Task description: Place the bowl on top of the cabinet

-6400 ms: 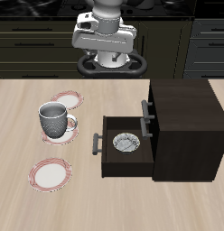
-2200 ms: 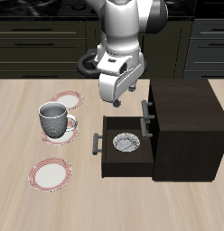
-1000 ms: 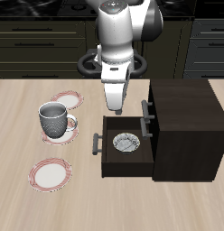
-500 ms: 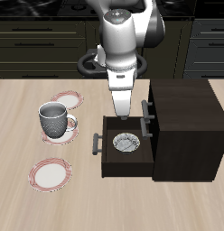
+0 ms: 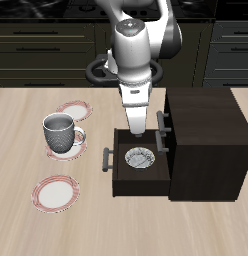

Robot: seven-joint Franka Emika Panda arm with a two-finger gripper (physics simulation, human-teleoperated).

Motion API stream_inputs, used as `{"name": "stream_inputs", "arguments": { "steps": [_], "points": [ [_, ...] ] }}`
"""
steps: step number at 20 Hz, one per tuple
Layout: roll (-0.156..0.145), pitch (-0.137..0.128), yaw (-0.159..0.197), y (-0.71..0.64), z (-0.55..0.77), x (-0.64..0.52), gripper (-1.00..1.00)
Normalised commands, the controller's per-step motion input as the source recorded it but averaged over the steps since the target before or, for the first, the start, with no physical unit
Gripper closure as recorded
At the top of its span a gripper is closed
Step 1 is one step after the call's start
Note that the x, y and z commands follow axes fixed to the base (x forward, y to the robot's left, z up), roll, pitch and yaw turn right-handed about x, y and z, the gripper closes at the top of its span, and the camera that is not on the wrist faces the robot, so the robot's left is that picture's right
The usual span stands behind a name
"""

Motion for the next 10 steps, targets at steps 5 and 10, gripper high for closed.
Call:
{"name": "stream_inputs", "arguments": {
  "steps": [5, 10],
  "points": [
    [-0.006, 0.025, 0.01, -0.08, -0.16, -0.05, -1.0],
    [-0.002, 0.005, -0.005, 0.0, -0.09, -0.01, -1.0]
  ]
}}
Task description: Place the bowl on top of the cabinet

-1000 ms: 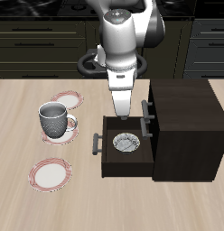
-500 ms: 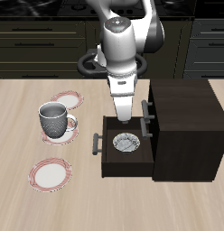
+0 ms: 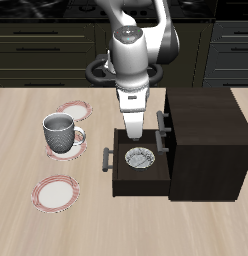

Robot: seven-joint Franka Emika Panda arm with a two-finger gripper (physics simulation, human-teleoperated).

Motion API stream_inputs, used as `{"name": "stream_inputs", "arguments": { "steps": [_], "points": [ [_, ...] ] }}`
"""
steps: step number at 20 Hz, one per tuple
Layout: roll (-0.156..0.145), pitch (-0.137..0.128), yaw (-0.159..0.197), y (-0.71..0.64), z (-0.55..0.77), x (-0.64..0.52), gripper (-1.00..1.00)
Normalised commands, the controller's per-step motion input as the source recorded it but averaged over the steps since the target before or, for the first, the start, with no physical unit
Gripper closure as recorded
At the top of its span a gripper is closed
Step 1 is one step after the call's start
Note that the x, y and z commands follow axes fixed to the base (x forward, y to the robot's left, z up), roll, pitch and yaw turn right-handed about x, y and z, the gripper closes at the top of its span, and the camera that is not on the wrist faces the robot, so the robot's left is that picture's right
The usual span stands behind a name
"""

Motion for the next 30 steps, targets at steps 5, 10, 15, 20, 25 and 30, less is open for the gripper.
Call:
{"name": "stream_inputs", "arguments": {
  "steps": [5, 10, 15, 20, 25, 30],
  "points": [
    [0.002, 0.003, 0.008, -0.01, -0.03, 0.1, -1.0],
    [0.017, 0.014, -0.002, 0.09, -0.11, -0.01, -1.0],
    [0.019, 0.011, 0.02, 0.09, -0.08, -0.04, -1.0],
    [0.017, 0.024, -0.002, 0.08, -0.12, -0.1, -1.0],
    [0.006, 0.025, 0.002, -0.01, -0.17, -0.05, -1.0],
    [-0.002, 0.058, -0.022, -0.09, -0.32, -0.08, -1.0]
  ]
}}
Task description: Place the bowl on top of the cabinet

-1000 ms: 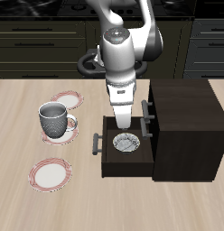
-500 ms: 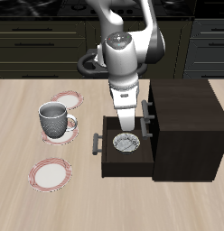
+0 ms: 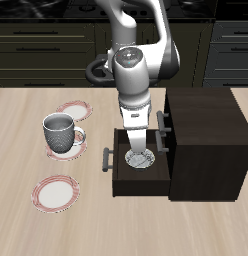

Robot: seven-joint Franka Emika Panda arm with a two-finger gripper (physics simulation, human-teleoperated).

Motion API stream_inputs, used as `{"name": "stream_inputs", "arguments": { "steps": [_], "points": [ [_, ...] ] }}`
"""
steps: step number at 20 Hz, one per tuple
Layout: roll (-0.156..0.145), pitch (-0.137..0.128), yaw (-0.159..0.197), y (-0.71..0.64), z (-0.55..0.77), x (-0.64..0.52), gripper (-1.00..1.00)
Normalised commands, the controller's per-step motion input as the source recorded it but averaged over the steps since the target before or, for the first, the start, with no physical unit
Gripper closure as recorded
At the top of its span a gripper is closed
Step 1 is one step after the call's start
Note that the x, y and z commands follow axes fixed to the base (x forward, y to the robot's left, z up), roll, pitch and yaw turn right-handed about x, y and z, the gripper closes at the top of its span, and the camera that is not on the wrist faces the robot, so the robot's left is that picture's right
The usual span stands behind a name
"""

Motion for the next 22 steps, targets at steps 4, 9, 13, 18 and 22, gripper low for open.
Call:
{"name": "stream_inputs", "arguments": {
  "steps": [4, 9, 13, 18, 22],
  "points": [
    [-0.013, 0.028, -0.013, -0.13, -0.21, 0.06, -1.0],
    [-0.013, 0.05, -0.002, -0.12, -0.34, -0.02, -1.0],
    [-0.049, 0.03, -0.024, -0.25, -0.33, 0.17, -1.0],
    [-0.016, 0.118, -0.018, -0.08, -0.78, 0.14, -1.0],
    [0.008, 0.109, 0.012, 0.08, -0.72, 0.08, -1.0]
  ]
}}
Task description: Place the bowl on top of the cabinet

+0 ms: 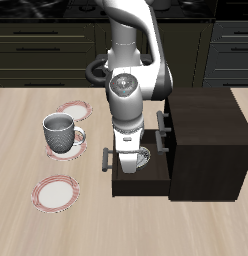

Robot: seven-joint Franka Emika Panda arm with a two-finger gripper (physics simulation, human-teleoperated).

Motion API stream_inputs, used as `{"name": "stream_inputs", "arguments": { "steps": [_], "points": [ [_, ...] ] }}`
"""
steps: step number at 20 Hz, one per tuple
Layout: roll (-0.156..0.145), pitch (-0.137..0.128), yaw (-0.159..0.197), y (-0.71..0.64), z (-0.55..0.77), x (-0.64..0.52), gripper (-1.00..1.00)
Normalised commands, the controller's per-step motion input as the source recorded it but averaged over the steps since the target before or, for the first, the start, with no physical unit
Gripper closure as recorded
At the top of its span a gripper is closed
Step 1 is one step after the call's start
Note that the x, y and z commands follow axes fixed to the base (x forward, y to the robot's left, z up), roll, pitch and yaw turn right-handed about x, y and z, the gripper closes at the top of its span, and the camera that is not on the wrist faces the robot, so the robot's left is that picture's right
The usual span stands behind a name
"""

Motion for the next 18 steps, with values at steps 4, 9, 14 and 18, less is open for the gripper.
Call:
{"name": "stream_inputs", "arguments": {
  "steps": [4, 9, 14, 18],
  "points": [
    [0.005, 0.075, 0.022, 0.12, -0.36, 0.05, -1.0],
    [-0.004, -0.021, 0.007, 0.0, 0.09, 0.09, 1.0],
    [0.013, -0.017, 0.005, 0.04, 0.18, 0.03, 1.0],
    [0.013, -0.006, -0.006, 0.05, 0.1, 0.01, 1.0]
  ]
}}
